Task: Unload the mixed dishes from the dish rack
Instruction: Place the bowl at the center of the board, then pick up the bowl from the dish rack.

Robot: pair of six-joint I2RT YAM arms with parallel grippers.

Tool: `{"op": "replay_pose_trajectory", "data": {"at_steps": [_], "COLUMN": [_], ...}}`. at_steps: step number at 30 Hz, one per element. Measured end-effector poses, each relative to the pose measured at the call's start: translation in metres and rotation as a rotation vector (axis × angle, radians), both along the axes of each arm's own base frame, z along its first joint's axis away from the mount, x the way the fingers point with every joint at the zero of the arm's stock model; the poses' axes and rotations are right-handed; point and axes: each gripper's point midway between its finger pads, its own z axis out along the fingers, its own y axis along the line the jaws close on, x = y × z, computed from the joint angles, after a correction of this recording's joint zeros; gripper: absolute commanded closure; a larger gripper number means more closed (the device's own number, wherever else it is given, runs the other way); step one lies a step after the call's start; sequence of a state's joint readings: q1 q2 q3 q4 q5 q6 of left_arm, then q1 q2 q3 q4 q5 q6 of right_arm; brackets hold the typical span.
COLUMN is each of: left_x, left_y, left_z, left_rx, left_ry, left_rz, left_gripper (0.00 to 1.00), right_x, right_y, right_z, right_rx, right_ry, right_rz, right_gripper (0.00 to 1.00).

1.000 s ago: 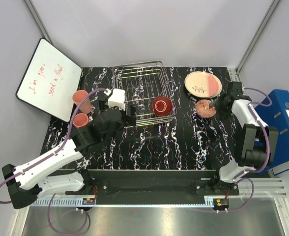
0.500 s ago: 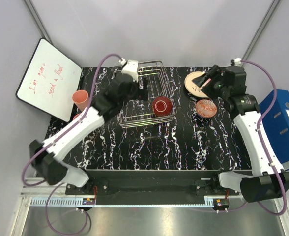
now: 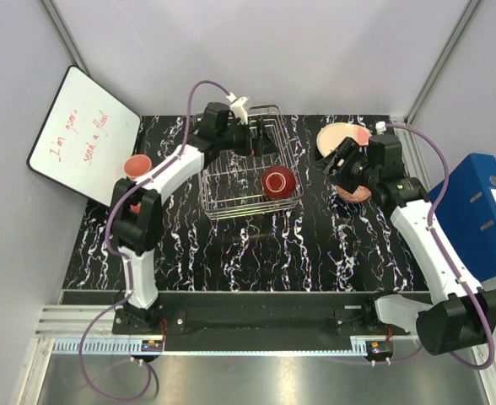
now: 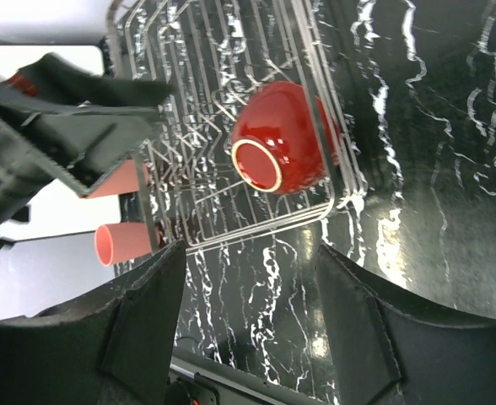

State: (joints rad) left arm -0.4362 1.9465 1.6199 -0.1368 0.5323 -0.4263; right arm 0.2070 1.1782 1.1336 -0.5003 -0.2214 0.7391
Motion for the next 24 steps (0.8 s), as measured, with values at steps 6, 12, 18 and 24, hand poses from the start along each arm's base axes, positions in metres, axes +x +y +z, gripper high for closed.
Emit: {"op": "replay_pose_trajectory", "data": {"at_steps": [6, 12, 18, 24], "left_x": [-0.006, -0.010, -0.020, -0.024], "left_y": [-0.022, -0.013, -0.002, 0.003], "left_z": [0.001, -0.029, -0.062, -0.085], "left_rx": [-0.042, 0.029, 0.087, 0.127], "left_ry": [0.018, 0.079, 0.155, 0.196], "left_rz": [-0.155, -0.180, -0.187, -0.187], "left_gripper": [0.01, 0.01, 0.01, 0.01], "right_x": [0.002, 0.006, 0.006, 0.007], "right_y": [0.006, 0.009, 0.014, 0.016], "right_z": [-0.001, -0.020, -0.036, -0.039], "right_rx": [0.017, 0.018, 0.024, 0.032], "right_ry": [-0.012, 0.026, 0.063, 0.056], "right_rz": [0.028, 0.042, 0.062, 0.071], "right_gripper": [0.30, 0.30, 0.30, 0.30]}}
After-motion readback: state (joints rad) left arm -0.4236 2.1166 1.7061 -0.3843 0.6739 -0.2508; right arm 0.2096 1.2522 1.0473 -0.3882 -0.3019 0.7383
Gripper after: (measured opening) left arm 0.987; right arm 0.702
